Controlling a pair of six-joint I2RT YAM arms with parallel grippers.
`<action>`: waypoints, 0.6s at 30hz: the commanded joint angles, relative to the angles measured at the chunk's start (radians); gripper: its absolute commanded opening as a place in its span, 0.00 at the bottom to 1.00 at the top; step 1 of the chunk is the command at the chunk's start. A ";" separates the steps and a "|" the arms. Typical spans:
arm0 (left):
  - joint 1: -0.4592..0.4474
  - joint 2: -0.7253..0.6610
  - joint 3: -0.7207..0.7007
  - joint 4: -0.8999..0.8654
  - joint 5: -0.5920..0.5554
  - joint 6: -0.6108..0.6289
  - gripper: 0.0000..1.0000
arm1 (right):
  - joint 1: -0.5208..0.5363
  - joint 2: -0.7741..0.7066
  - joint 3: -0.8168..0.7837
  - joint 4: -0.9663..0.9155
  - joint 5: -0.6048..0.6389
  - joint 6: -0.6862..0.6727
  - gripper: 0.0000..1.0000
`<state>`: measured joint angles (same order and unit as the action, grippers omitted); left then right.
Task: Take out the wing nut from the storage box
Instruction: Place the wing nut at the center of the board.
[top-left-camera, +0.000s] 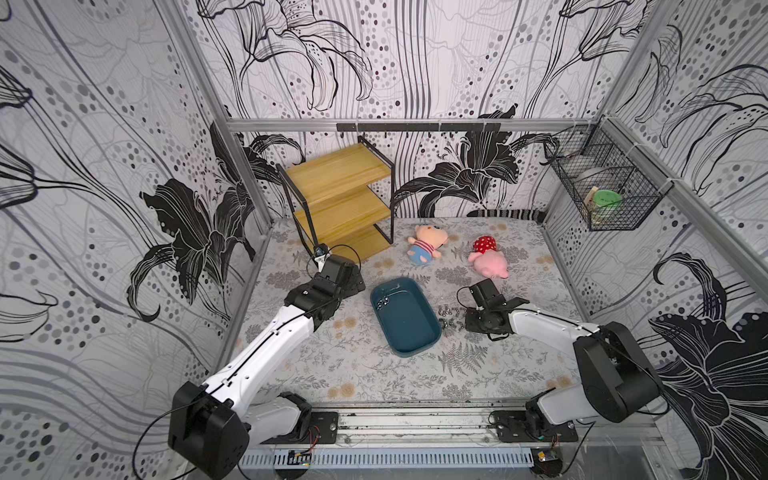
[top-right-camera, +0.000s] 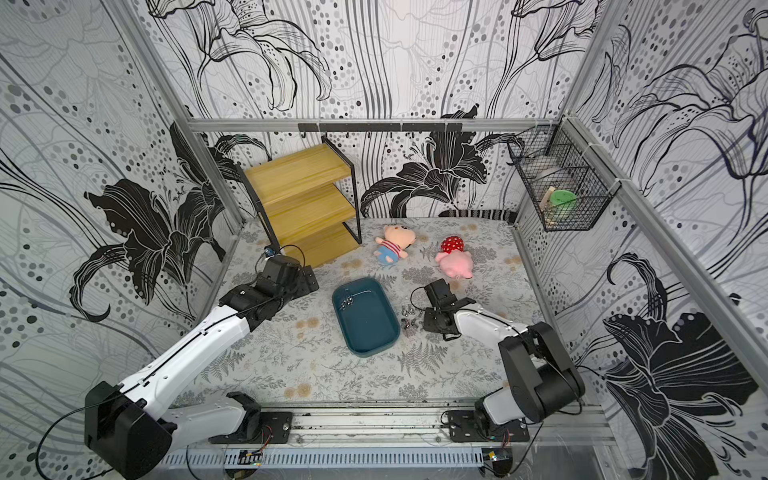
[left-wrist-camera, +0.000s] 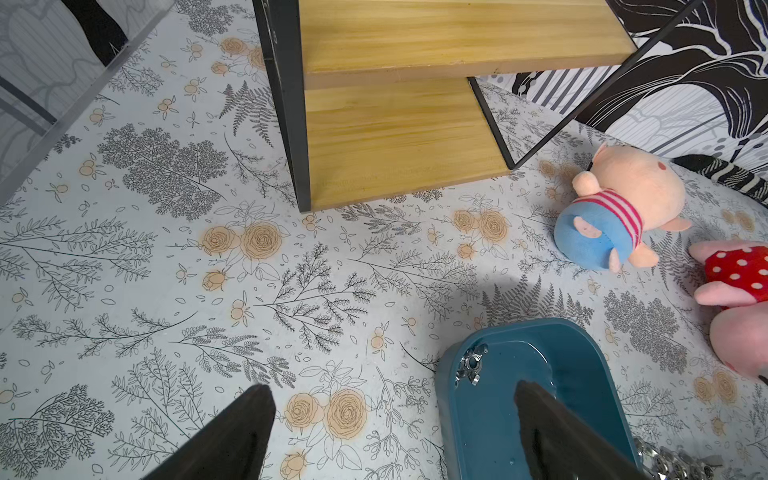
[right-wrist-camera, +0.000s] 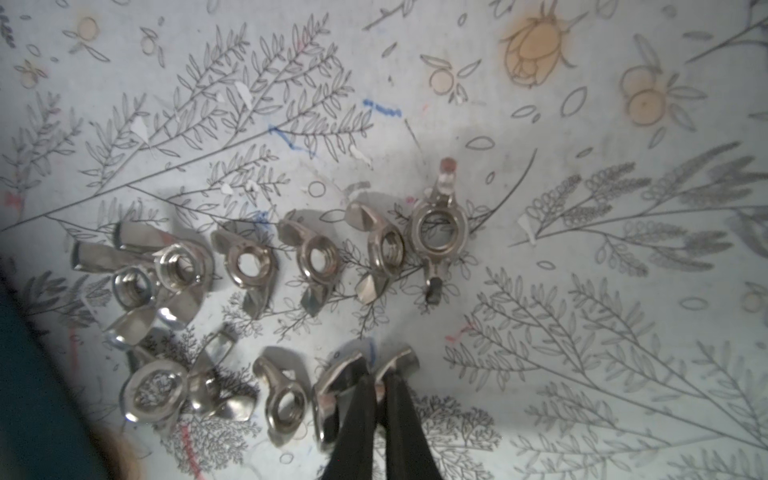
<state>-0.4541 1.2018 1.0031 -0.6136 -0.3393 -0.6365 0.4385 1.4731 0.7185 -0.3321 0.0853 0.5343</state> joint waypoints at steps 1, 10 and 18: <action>-0.004 -0.013 0.012 0.023 -0.013 -0.004 0.95 | -0.006 0.030 0.000 -0.031 0.006 0.002 0.11; -0.006 -0.013 0.020 0.020 -0.012 -0.006 0.95 | -0.006 0.006 0.020 -0.059 0.031 -0.003 0.20; -0.006 -0.010 0.033 0.014 -0.013 -0.002 0.95 | -0.006 -0.038 0.064 -0.103 0.046 -0.017 0.23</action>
<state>-0.4568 1.2018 1.0035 -0.6140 -0.3397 -0.6365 0.4370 1.4696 0.7422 -0.3897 0.1051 0.5335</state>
